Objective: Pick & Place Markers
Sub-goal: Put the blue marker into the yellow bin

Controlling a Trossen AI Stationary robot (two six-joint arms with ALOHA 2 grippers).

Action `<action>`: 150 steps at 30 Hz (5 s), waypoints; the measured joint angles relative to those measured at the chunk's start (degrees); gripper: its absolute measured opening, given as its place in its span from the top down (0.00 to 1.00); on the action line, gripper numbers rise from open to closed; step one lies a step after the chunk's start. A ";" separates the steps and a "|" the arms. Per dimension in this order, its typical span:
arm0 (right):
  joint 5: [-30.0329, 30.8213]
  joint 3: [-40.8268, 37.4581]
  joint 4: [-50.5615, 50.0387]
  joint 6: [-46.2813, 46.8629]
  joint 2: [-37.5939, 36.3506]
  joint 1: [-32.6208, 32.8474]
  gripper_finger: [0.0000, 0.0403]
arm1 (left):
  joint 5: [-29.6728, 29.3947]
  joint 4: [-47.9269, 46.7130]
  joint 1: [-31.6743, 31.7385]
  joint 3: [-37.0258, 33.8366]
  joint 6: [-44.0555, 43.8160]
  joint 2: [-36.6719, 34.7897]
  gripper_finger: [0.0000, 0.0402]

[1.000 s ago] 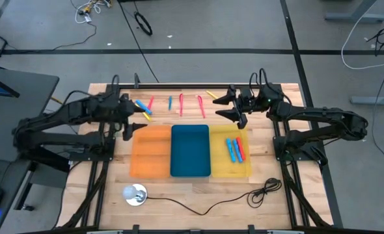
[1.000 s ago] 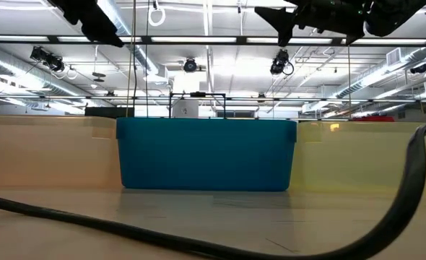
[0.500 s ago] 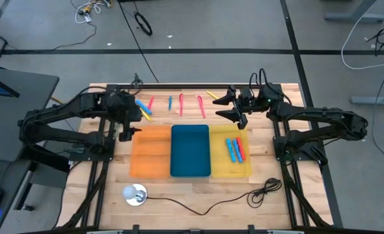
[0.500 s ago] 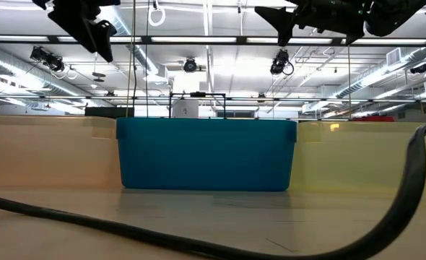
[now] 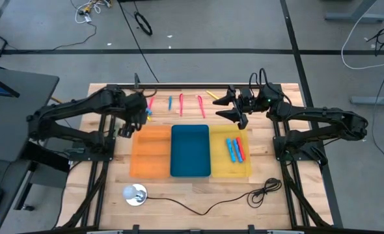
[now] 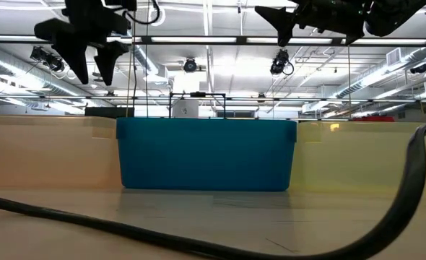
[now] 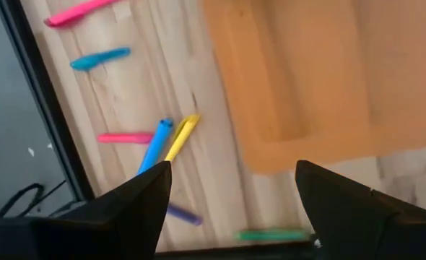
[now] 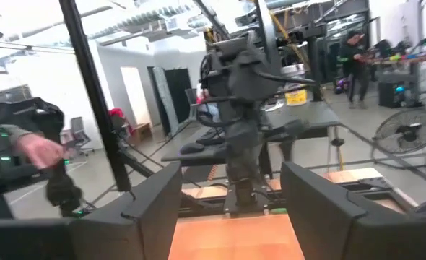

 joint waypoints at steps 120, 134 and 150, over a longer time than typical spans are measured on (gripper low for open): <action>-4.15 -0.04 0.09 -7.28 0.02 -2.23 0.42 | 4.64 34.98 31.80 -7.57 47.40 34.31 0.37; -2.40 -0.04 1.53 -9.49 0.02 -2.23 0.42 | 6.14 31.10 31.80 -7.67 45.26 34.31 0.81; -2.47 -0.04 1.46 -4.47 0.02 -2.34 0.42 | 11.26 26.34 31.30 -7.08 30.63 30.12 0.85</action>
